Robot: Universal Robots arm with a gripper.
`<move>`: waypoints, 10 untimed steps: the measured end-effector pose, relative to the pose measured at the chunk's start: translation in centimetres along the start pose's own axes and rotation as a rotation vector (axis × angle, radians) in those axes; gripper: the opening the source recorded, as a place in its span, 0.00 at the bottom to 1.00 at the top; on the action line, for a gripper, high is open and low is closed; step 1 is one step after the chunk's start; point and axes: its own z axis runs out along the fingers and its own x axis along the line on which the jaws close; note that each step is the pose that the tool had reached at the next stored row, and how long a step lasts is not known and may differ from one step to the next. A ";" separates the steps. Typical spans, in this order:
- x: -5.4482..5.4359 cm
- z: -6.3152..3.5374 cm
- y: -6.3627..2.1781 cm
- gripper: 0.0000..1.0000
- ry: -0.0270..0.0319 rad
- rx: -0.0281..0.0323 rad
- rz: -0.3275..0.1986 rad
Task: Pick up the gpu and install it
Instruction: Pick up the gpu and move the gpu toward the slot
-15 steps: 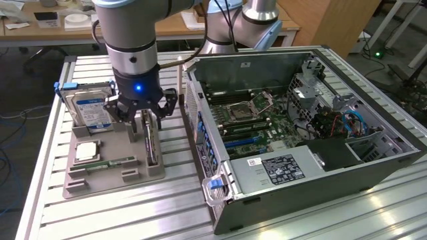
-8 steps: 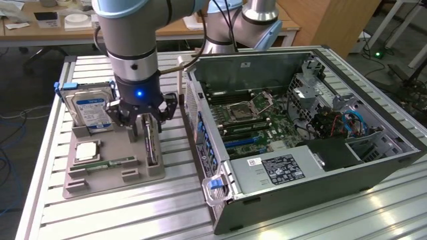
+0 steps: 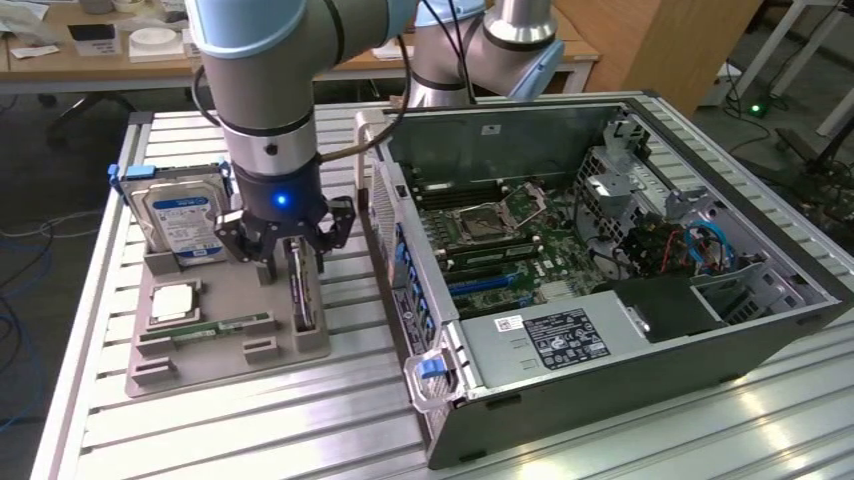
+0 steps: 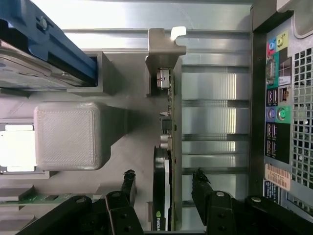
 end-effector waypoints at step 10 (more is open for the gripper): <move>0.0 1.44 -0.05 0.59 0.0000 0.0000 0.000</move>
